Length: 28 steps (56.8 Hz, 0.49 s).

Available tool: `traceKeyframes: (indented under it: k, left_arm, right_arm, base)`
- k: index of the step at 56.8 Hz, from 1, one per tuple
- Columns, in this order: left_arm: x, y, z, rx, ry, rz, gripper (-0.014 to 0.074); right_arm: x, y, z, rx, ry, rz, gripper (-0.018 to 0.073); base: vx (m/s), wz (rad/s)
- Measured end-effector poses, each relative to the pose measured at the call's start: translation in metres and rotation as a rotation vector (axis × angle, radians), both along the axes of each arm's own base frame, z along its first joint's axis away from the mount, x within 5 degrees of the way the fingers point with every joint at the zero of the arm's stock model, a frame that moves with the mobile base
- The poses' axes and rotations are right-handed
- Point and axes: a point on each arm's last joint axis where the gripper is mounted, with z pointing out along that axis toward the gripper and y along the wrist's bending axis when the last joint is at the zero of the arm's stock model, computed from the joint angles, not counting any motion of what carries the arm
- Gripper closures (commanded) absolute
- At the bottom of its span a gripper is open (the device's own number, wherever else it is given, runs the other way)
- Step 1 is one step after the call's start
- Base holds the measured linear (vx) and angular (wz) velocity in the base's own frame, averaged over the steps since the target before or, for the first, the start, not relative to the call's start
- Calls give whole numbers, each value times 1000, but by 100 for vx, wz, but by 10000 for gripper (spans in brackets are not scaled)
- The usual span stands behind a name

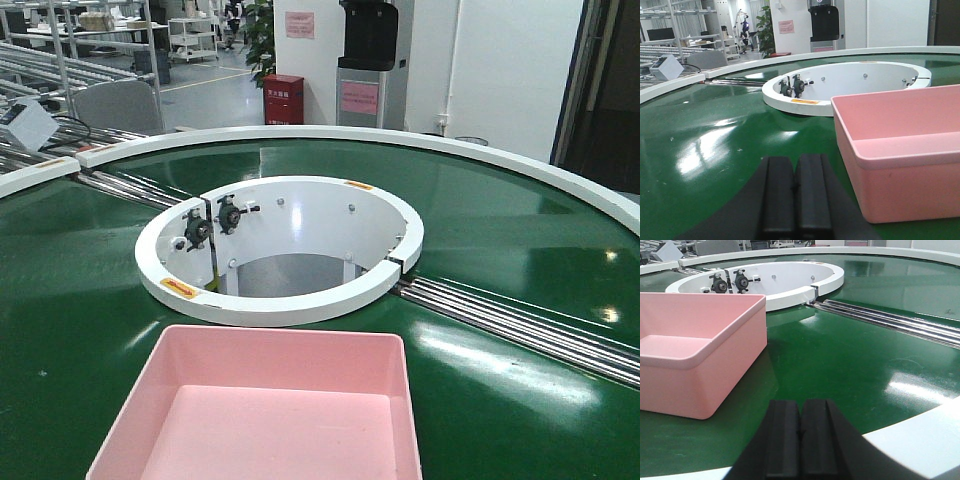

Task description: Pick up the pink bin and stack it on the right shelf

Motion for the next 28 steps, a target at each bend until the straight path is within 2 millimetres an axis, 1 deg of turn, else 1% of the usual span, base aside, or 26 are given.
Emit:
traceKeyframes:
  k: [28]
  left_arm:
    - [0, 0, 0, 0, 0, 0, 604]
  right_arm:
    - [0, 0, 0, 0, 0, 0, 568]
  base:
    - [0, 0]
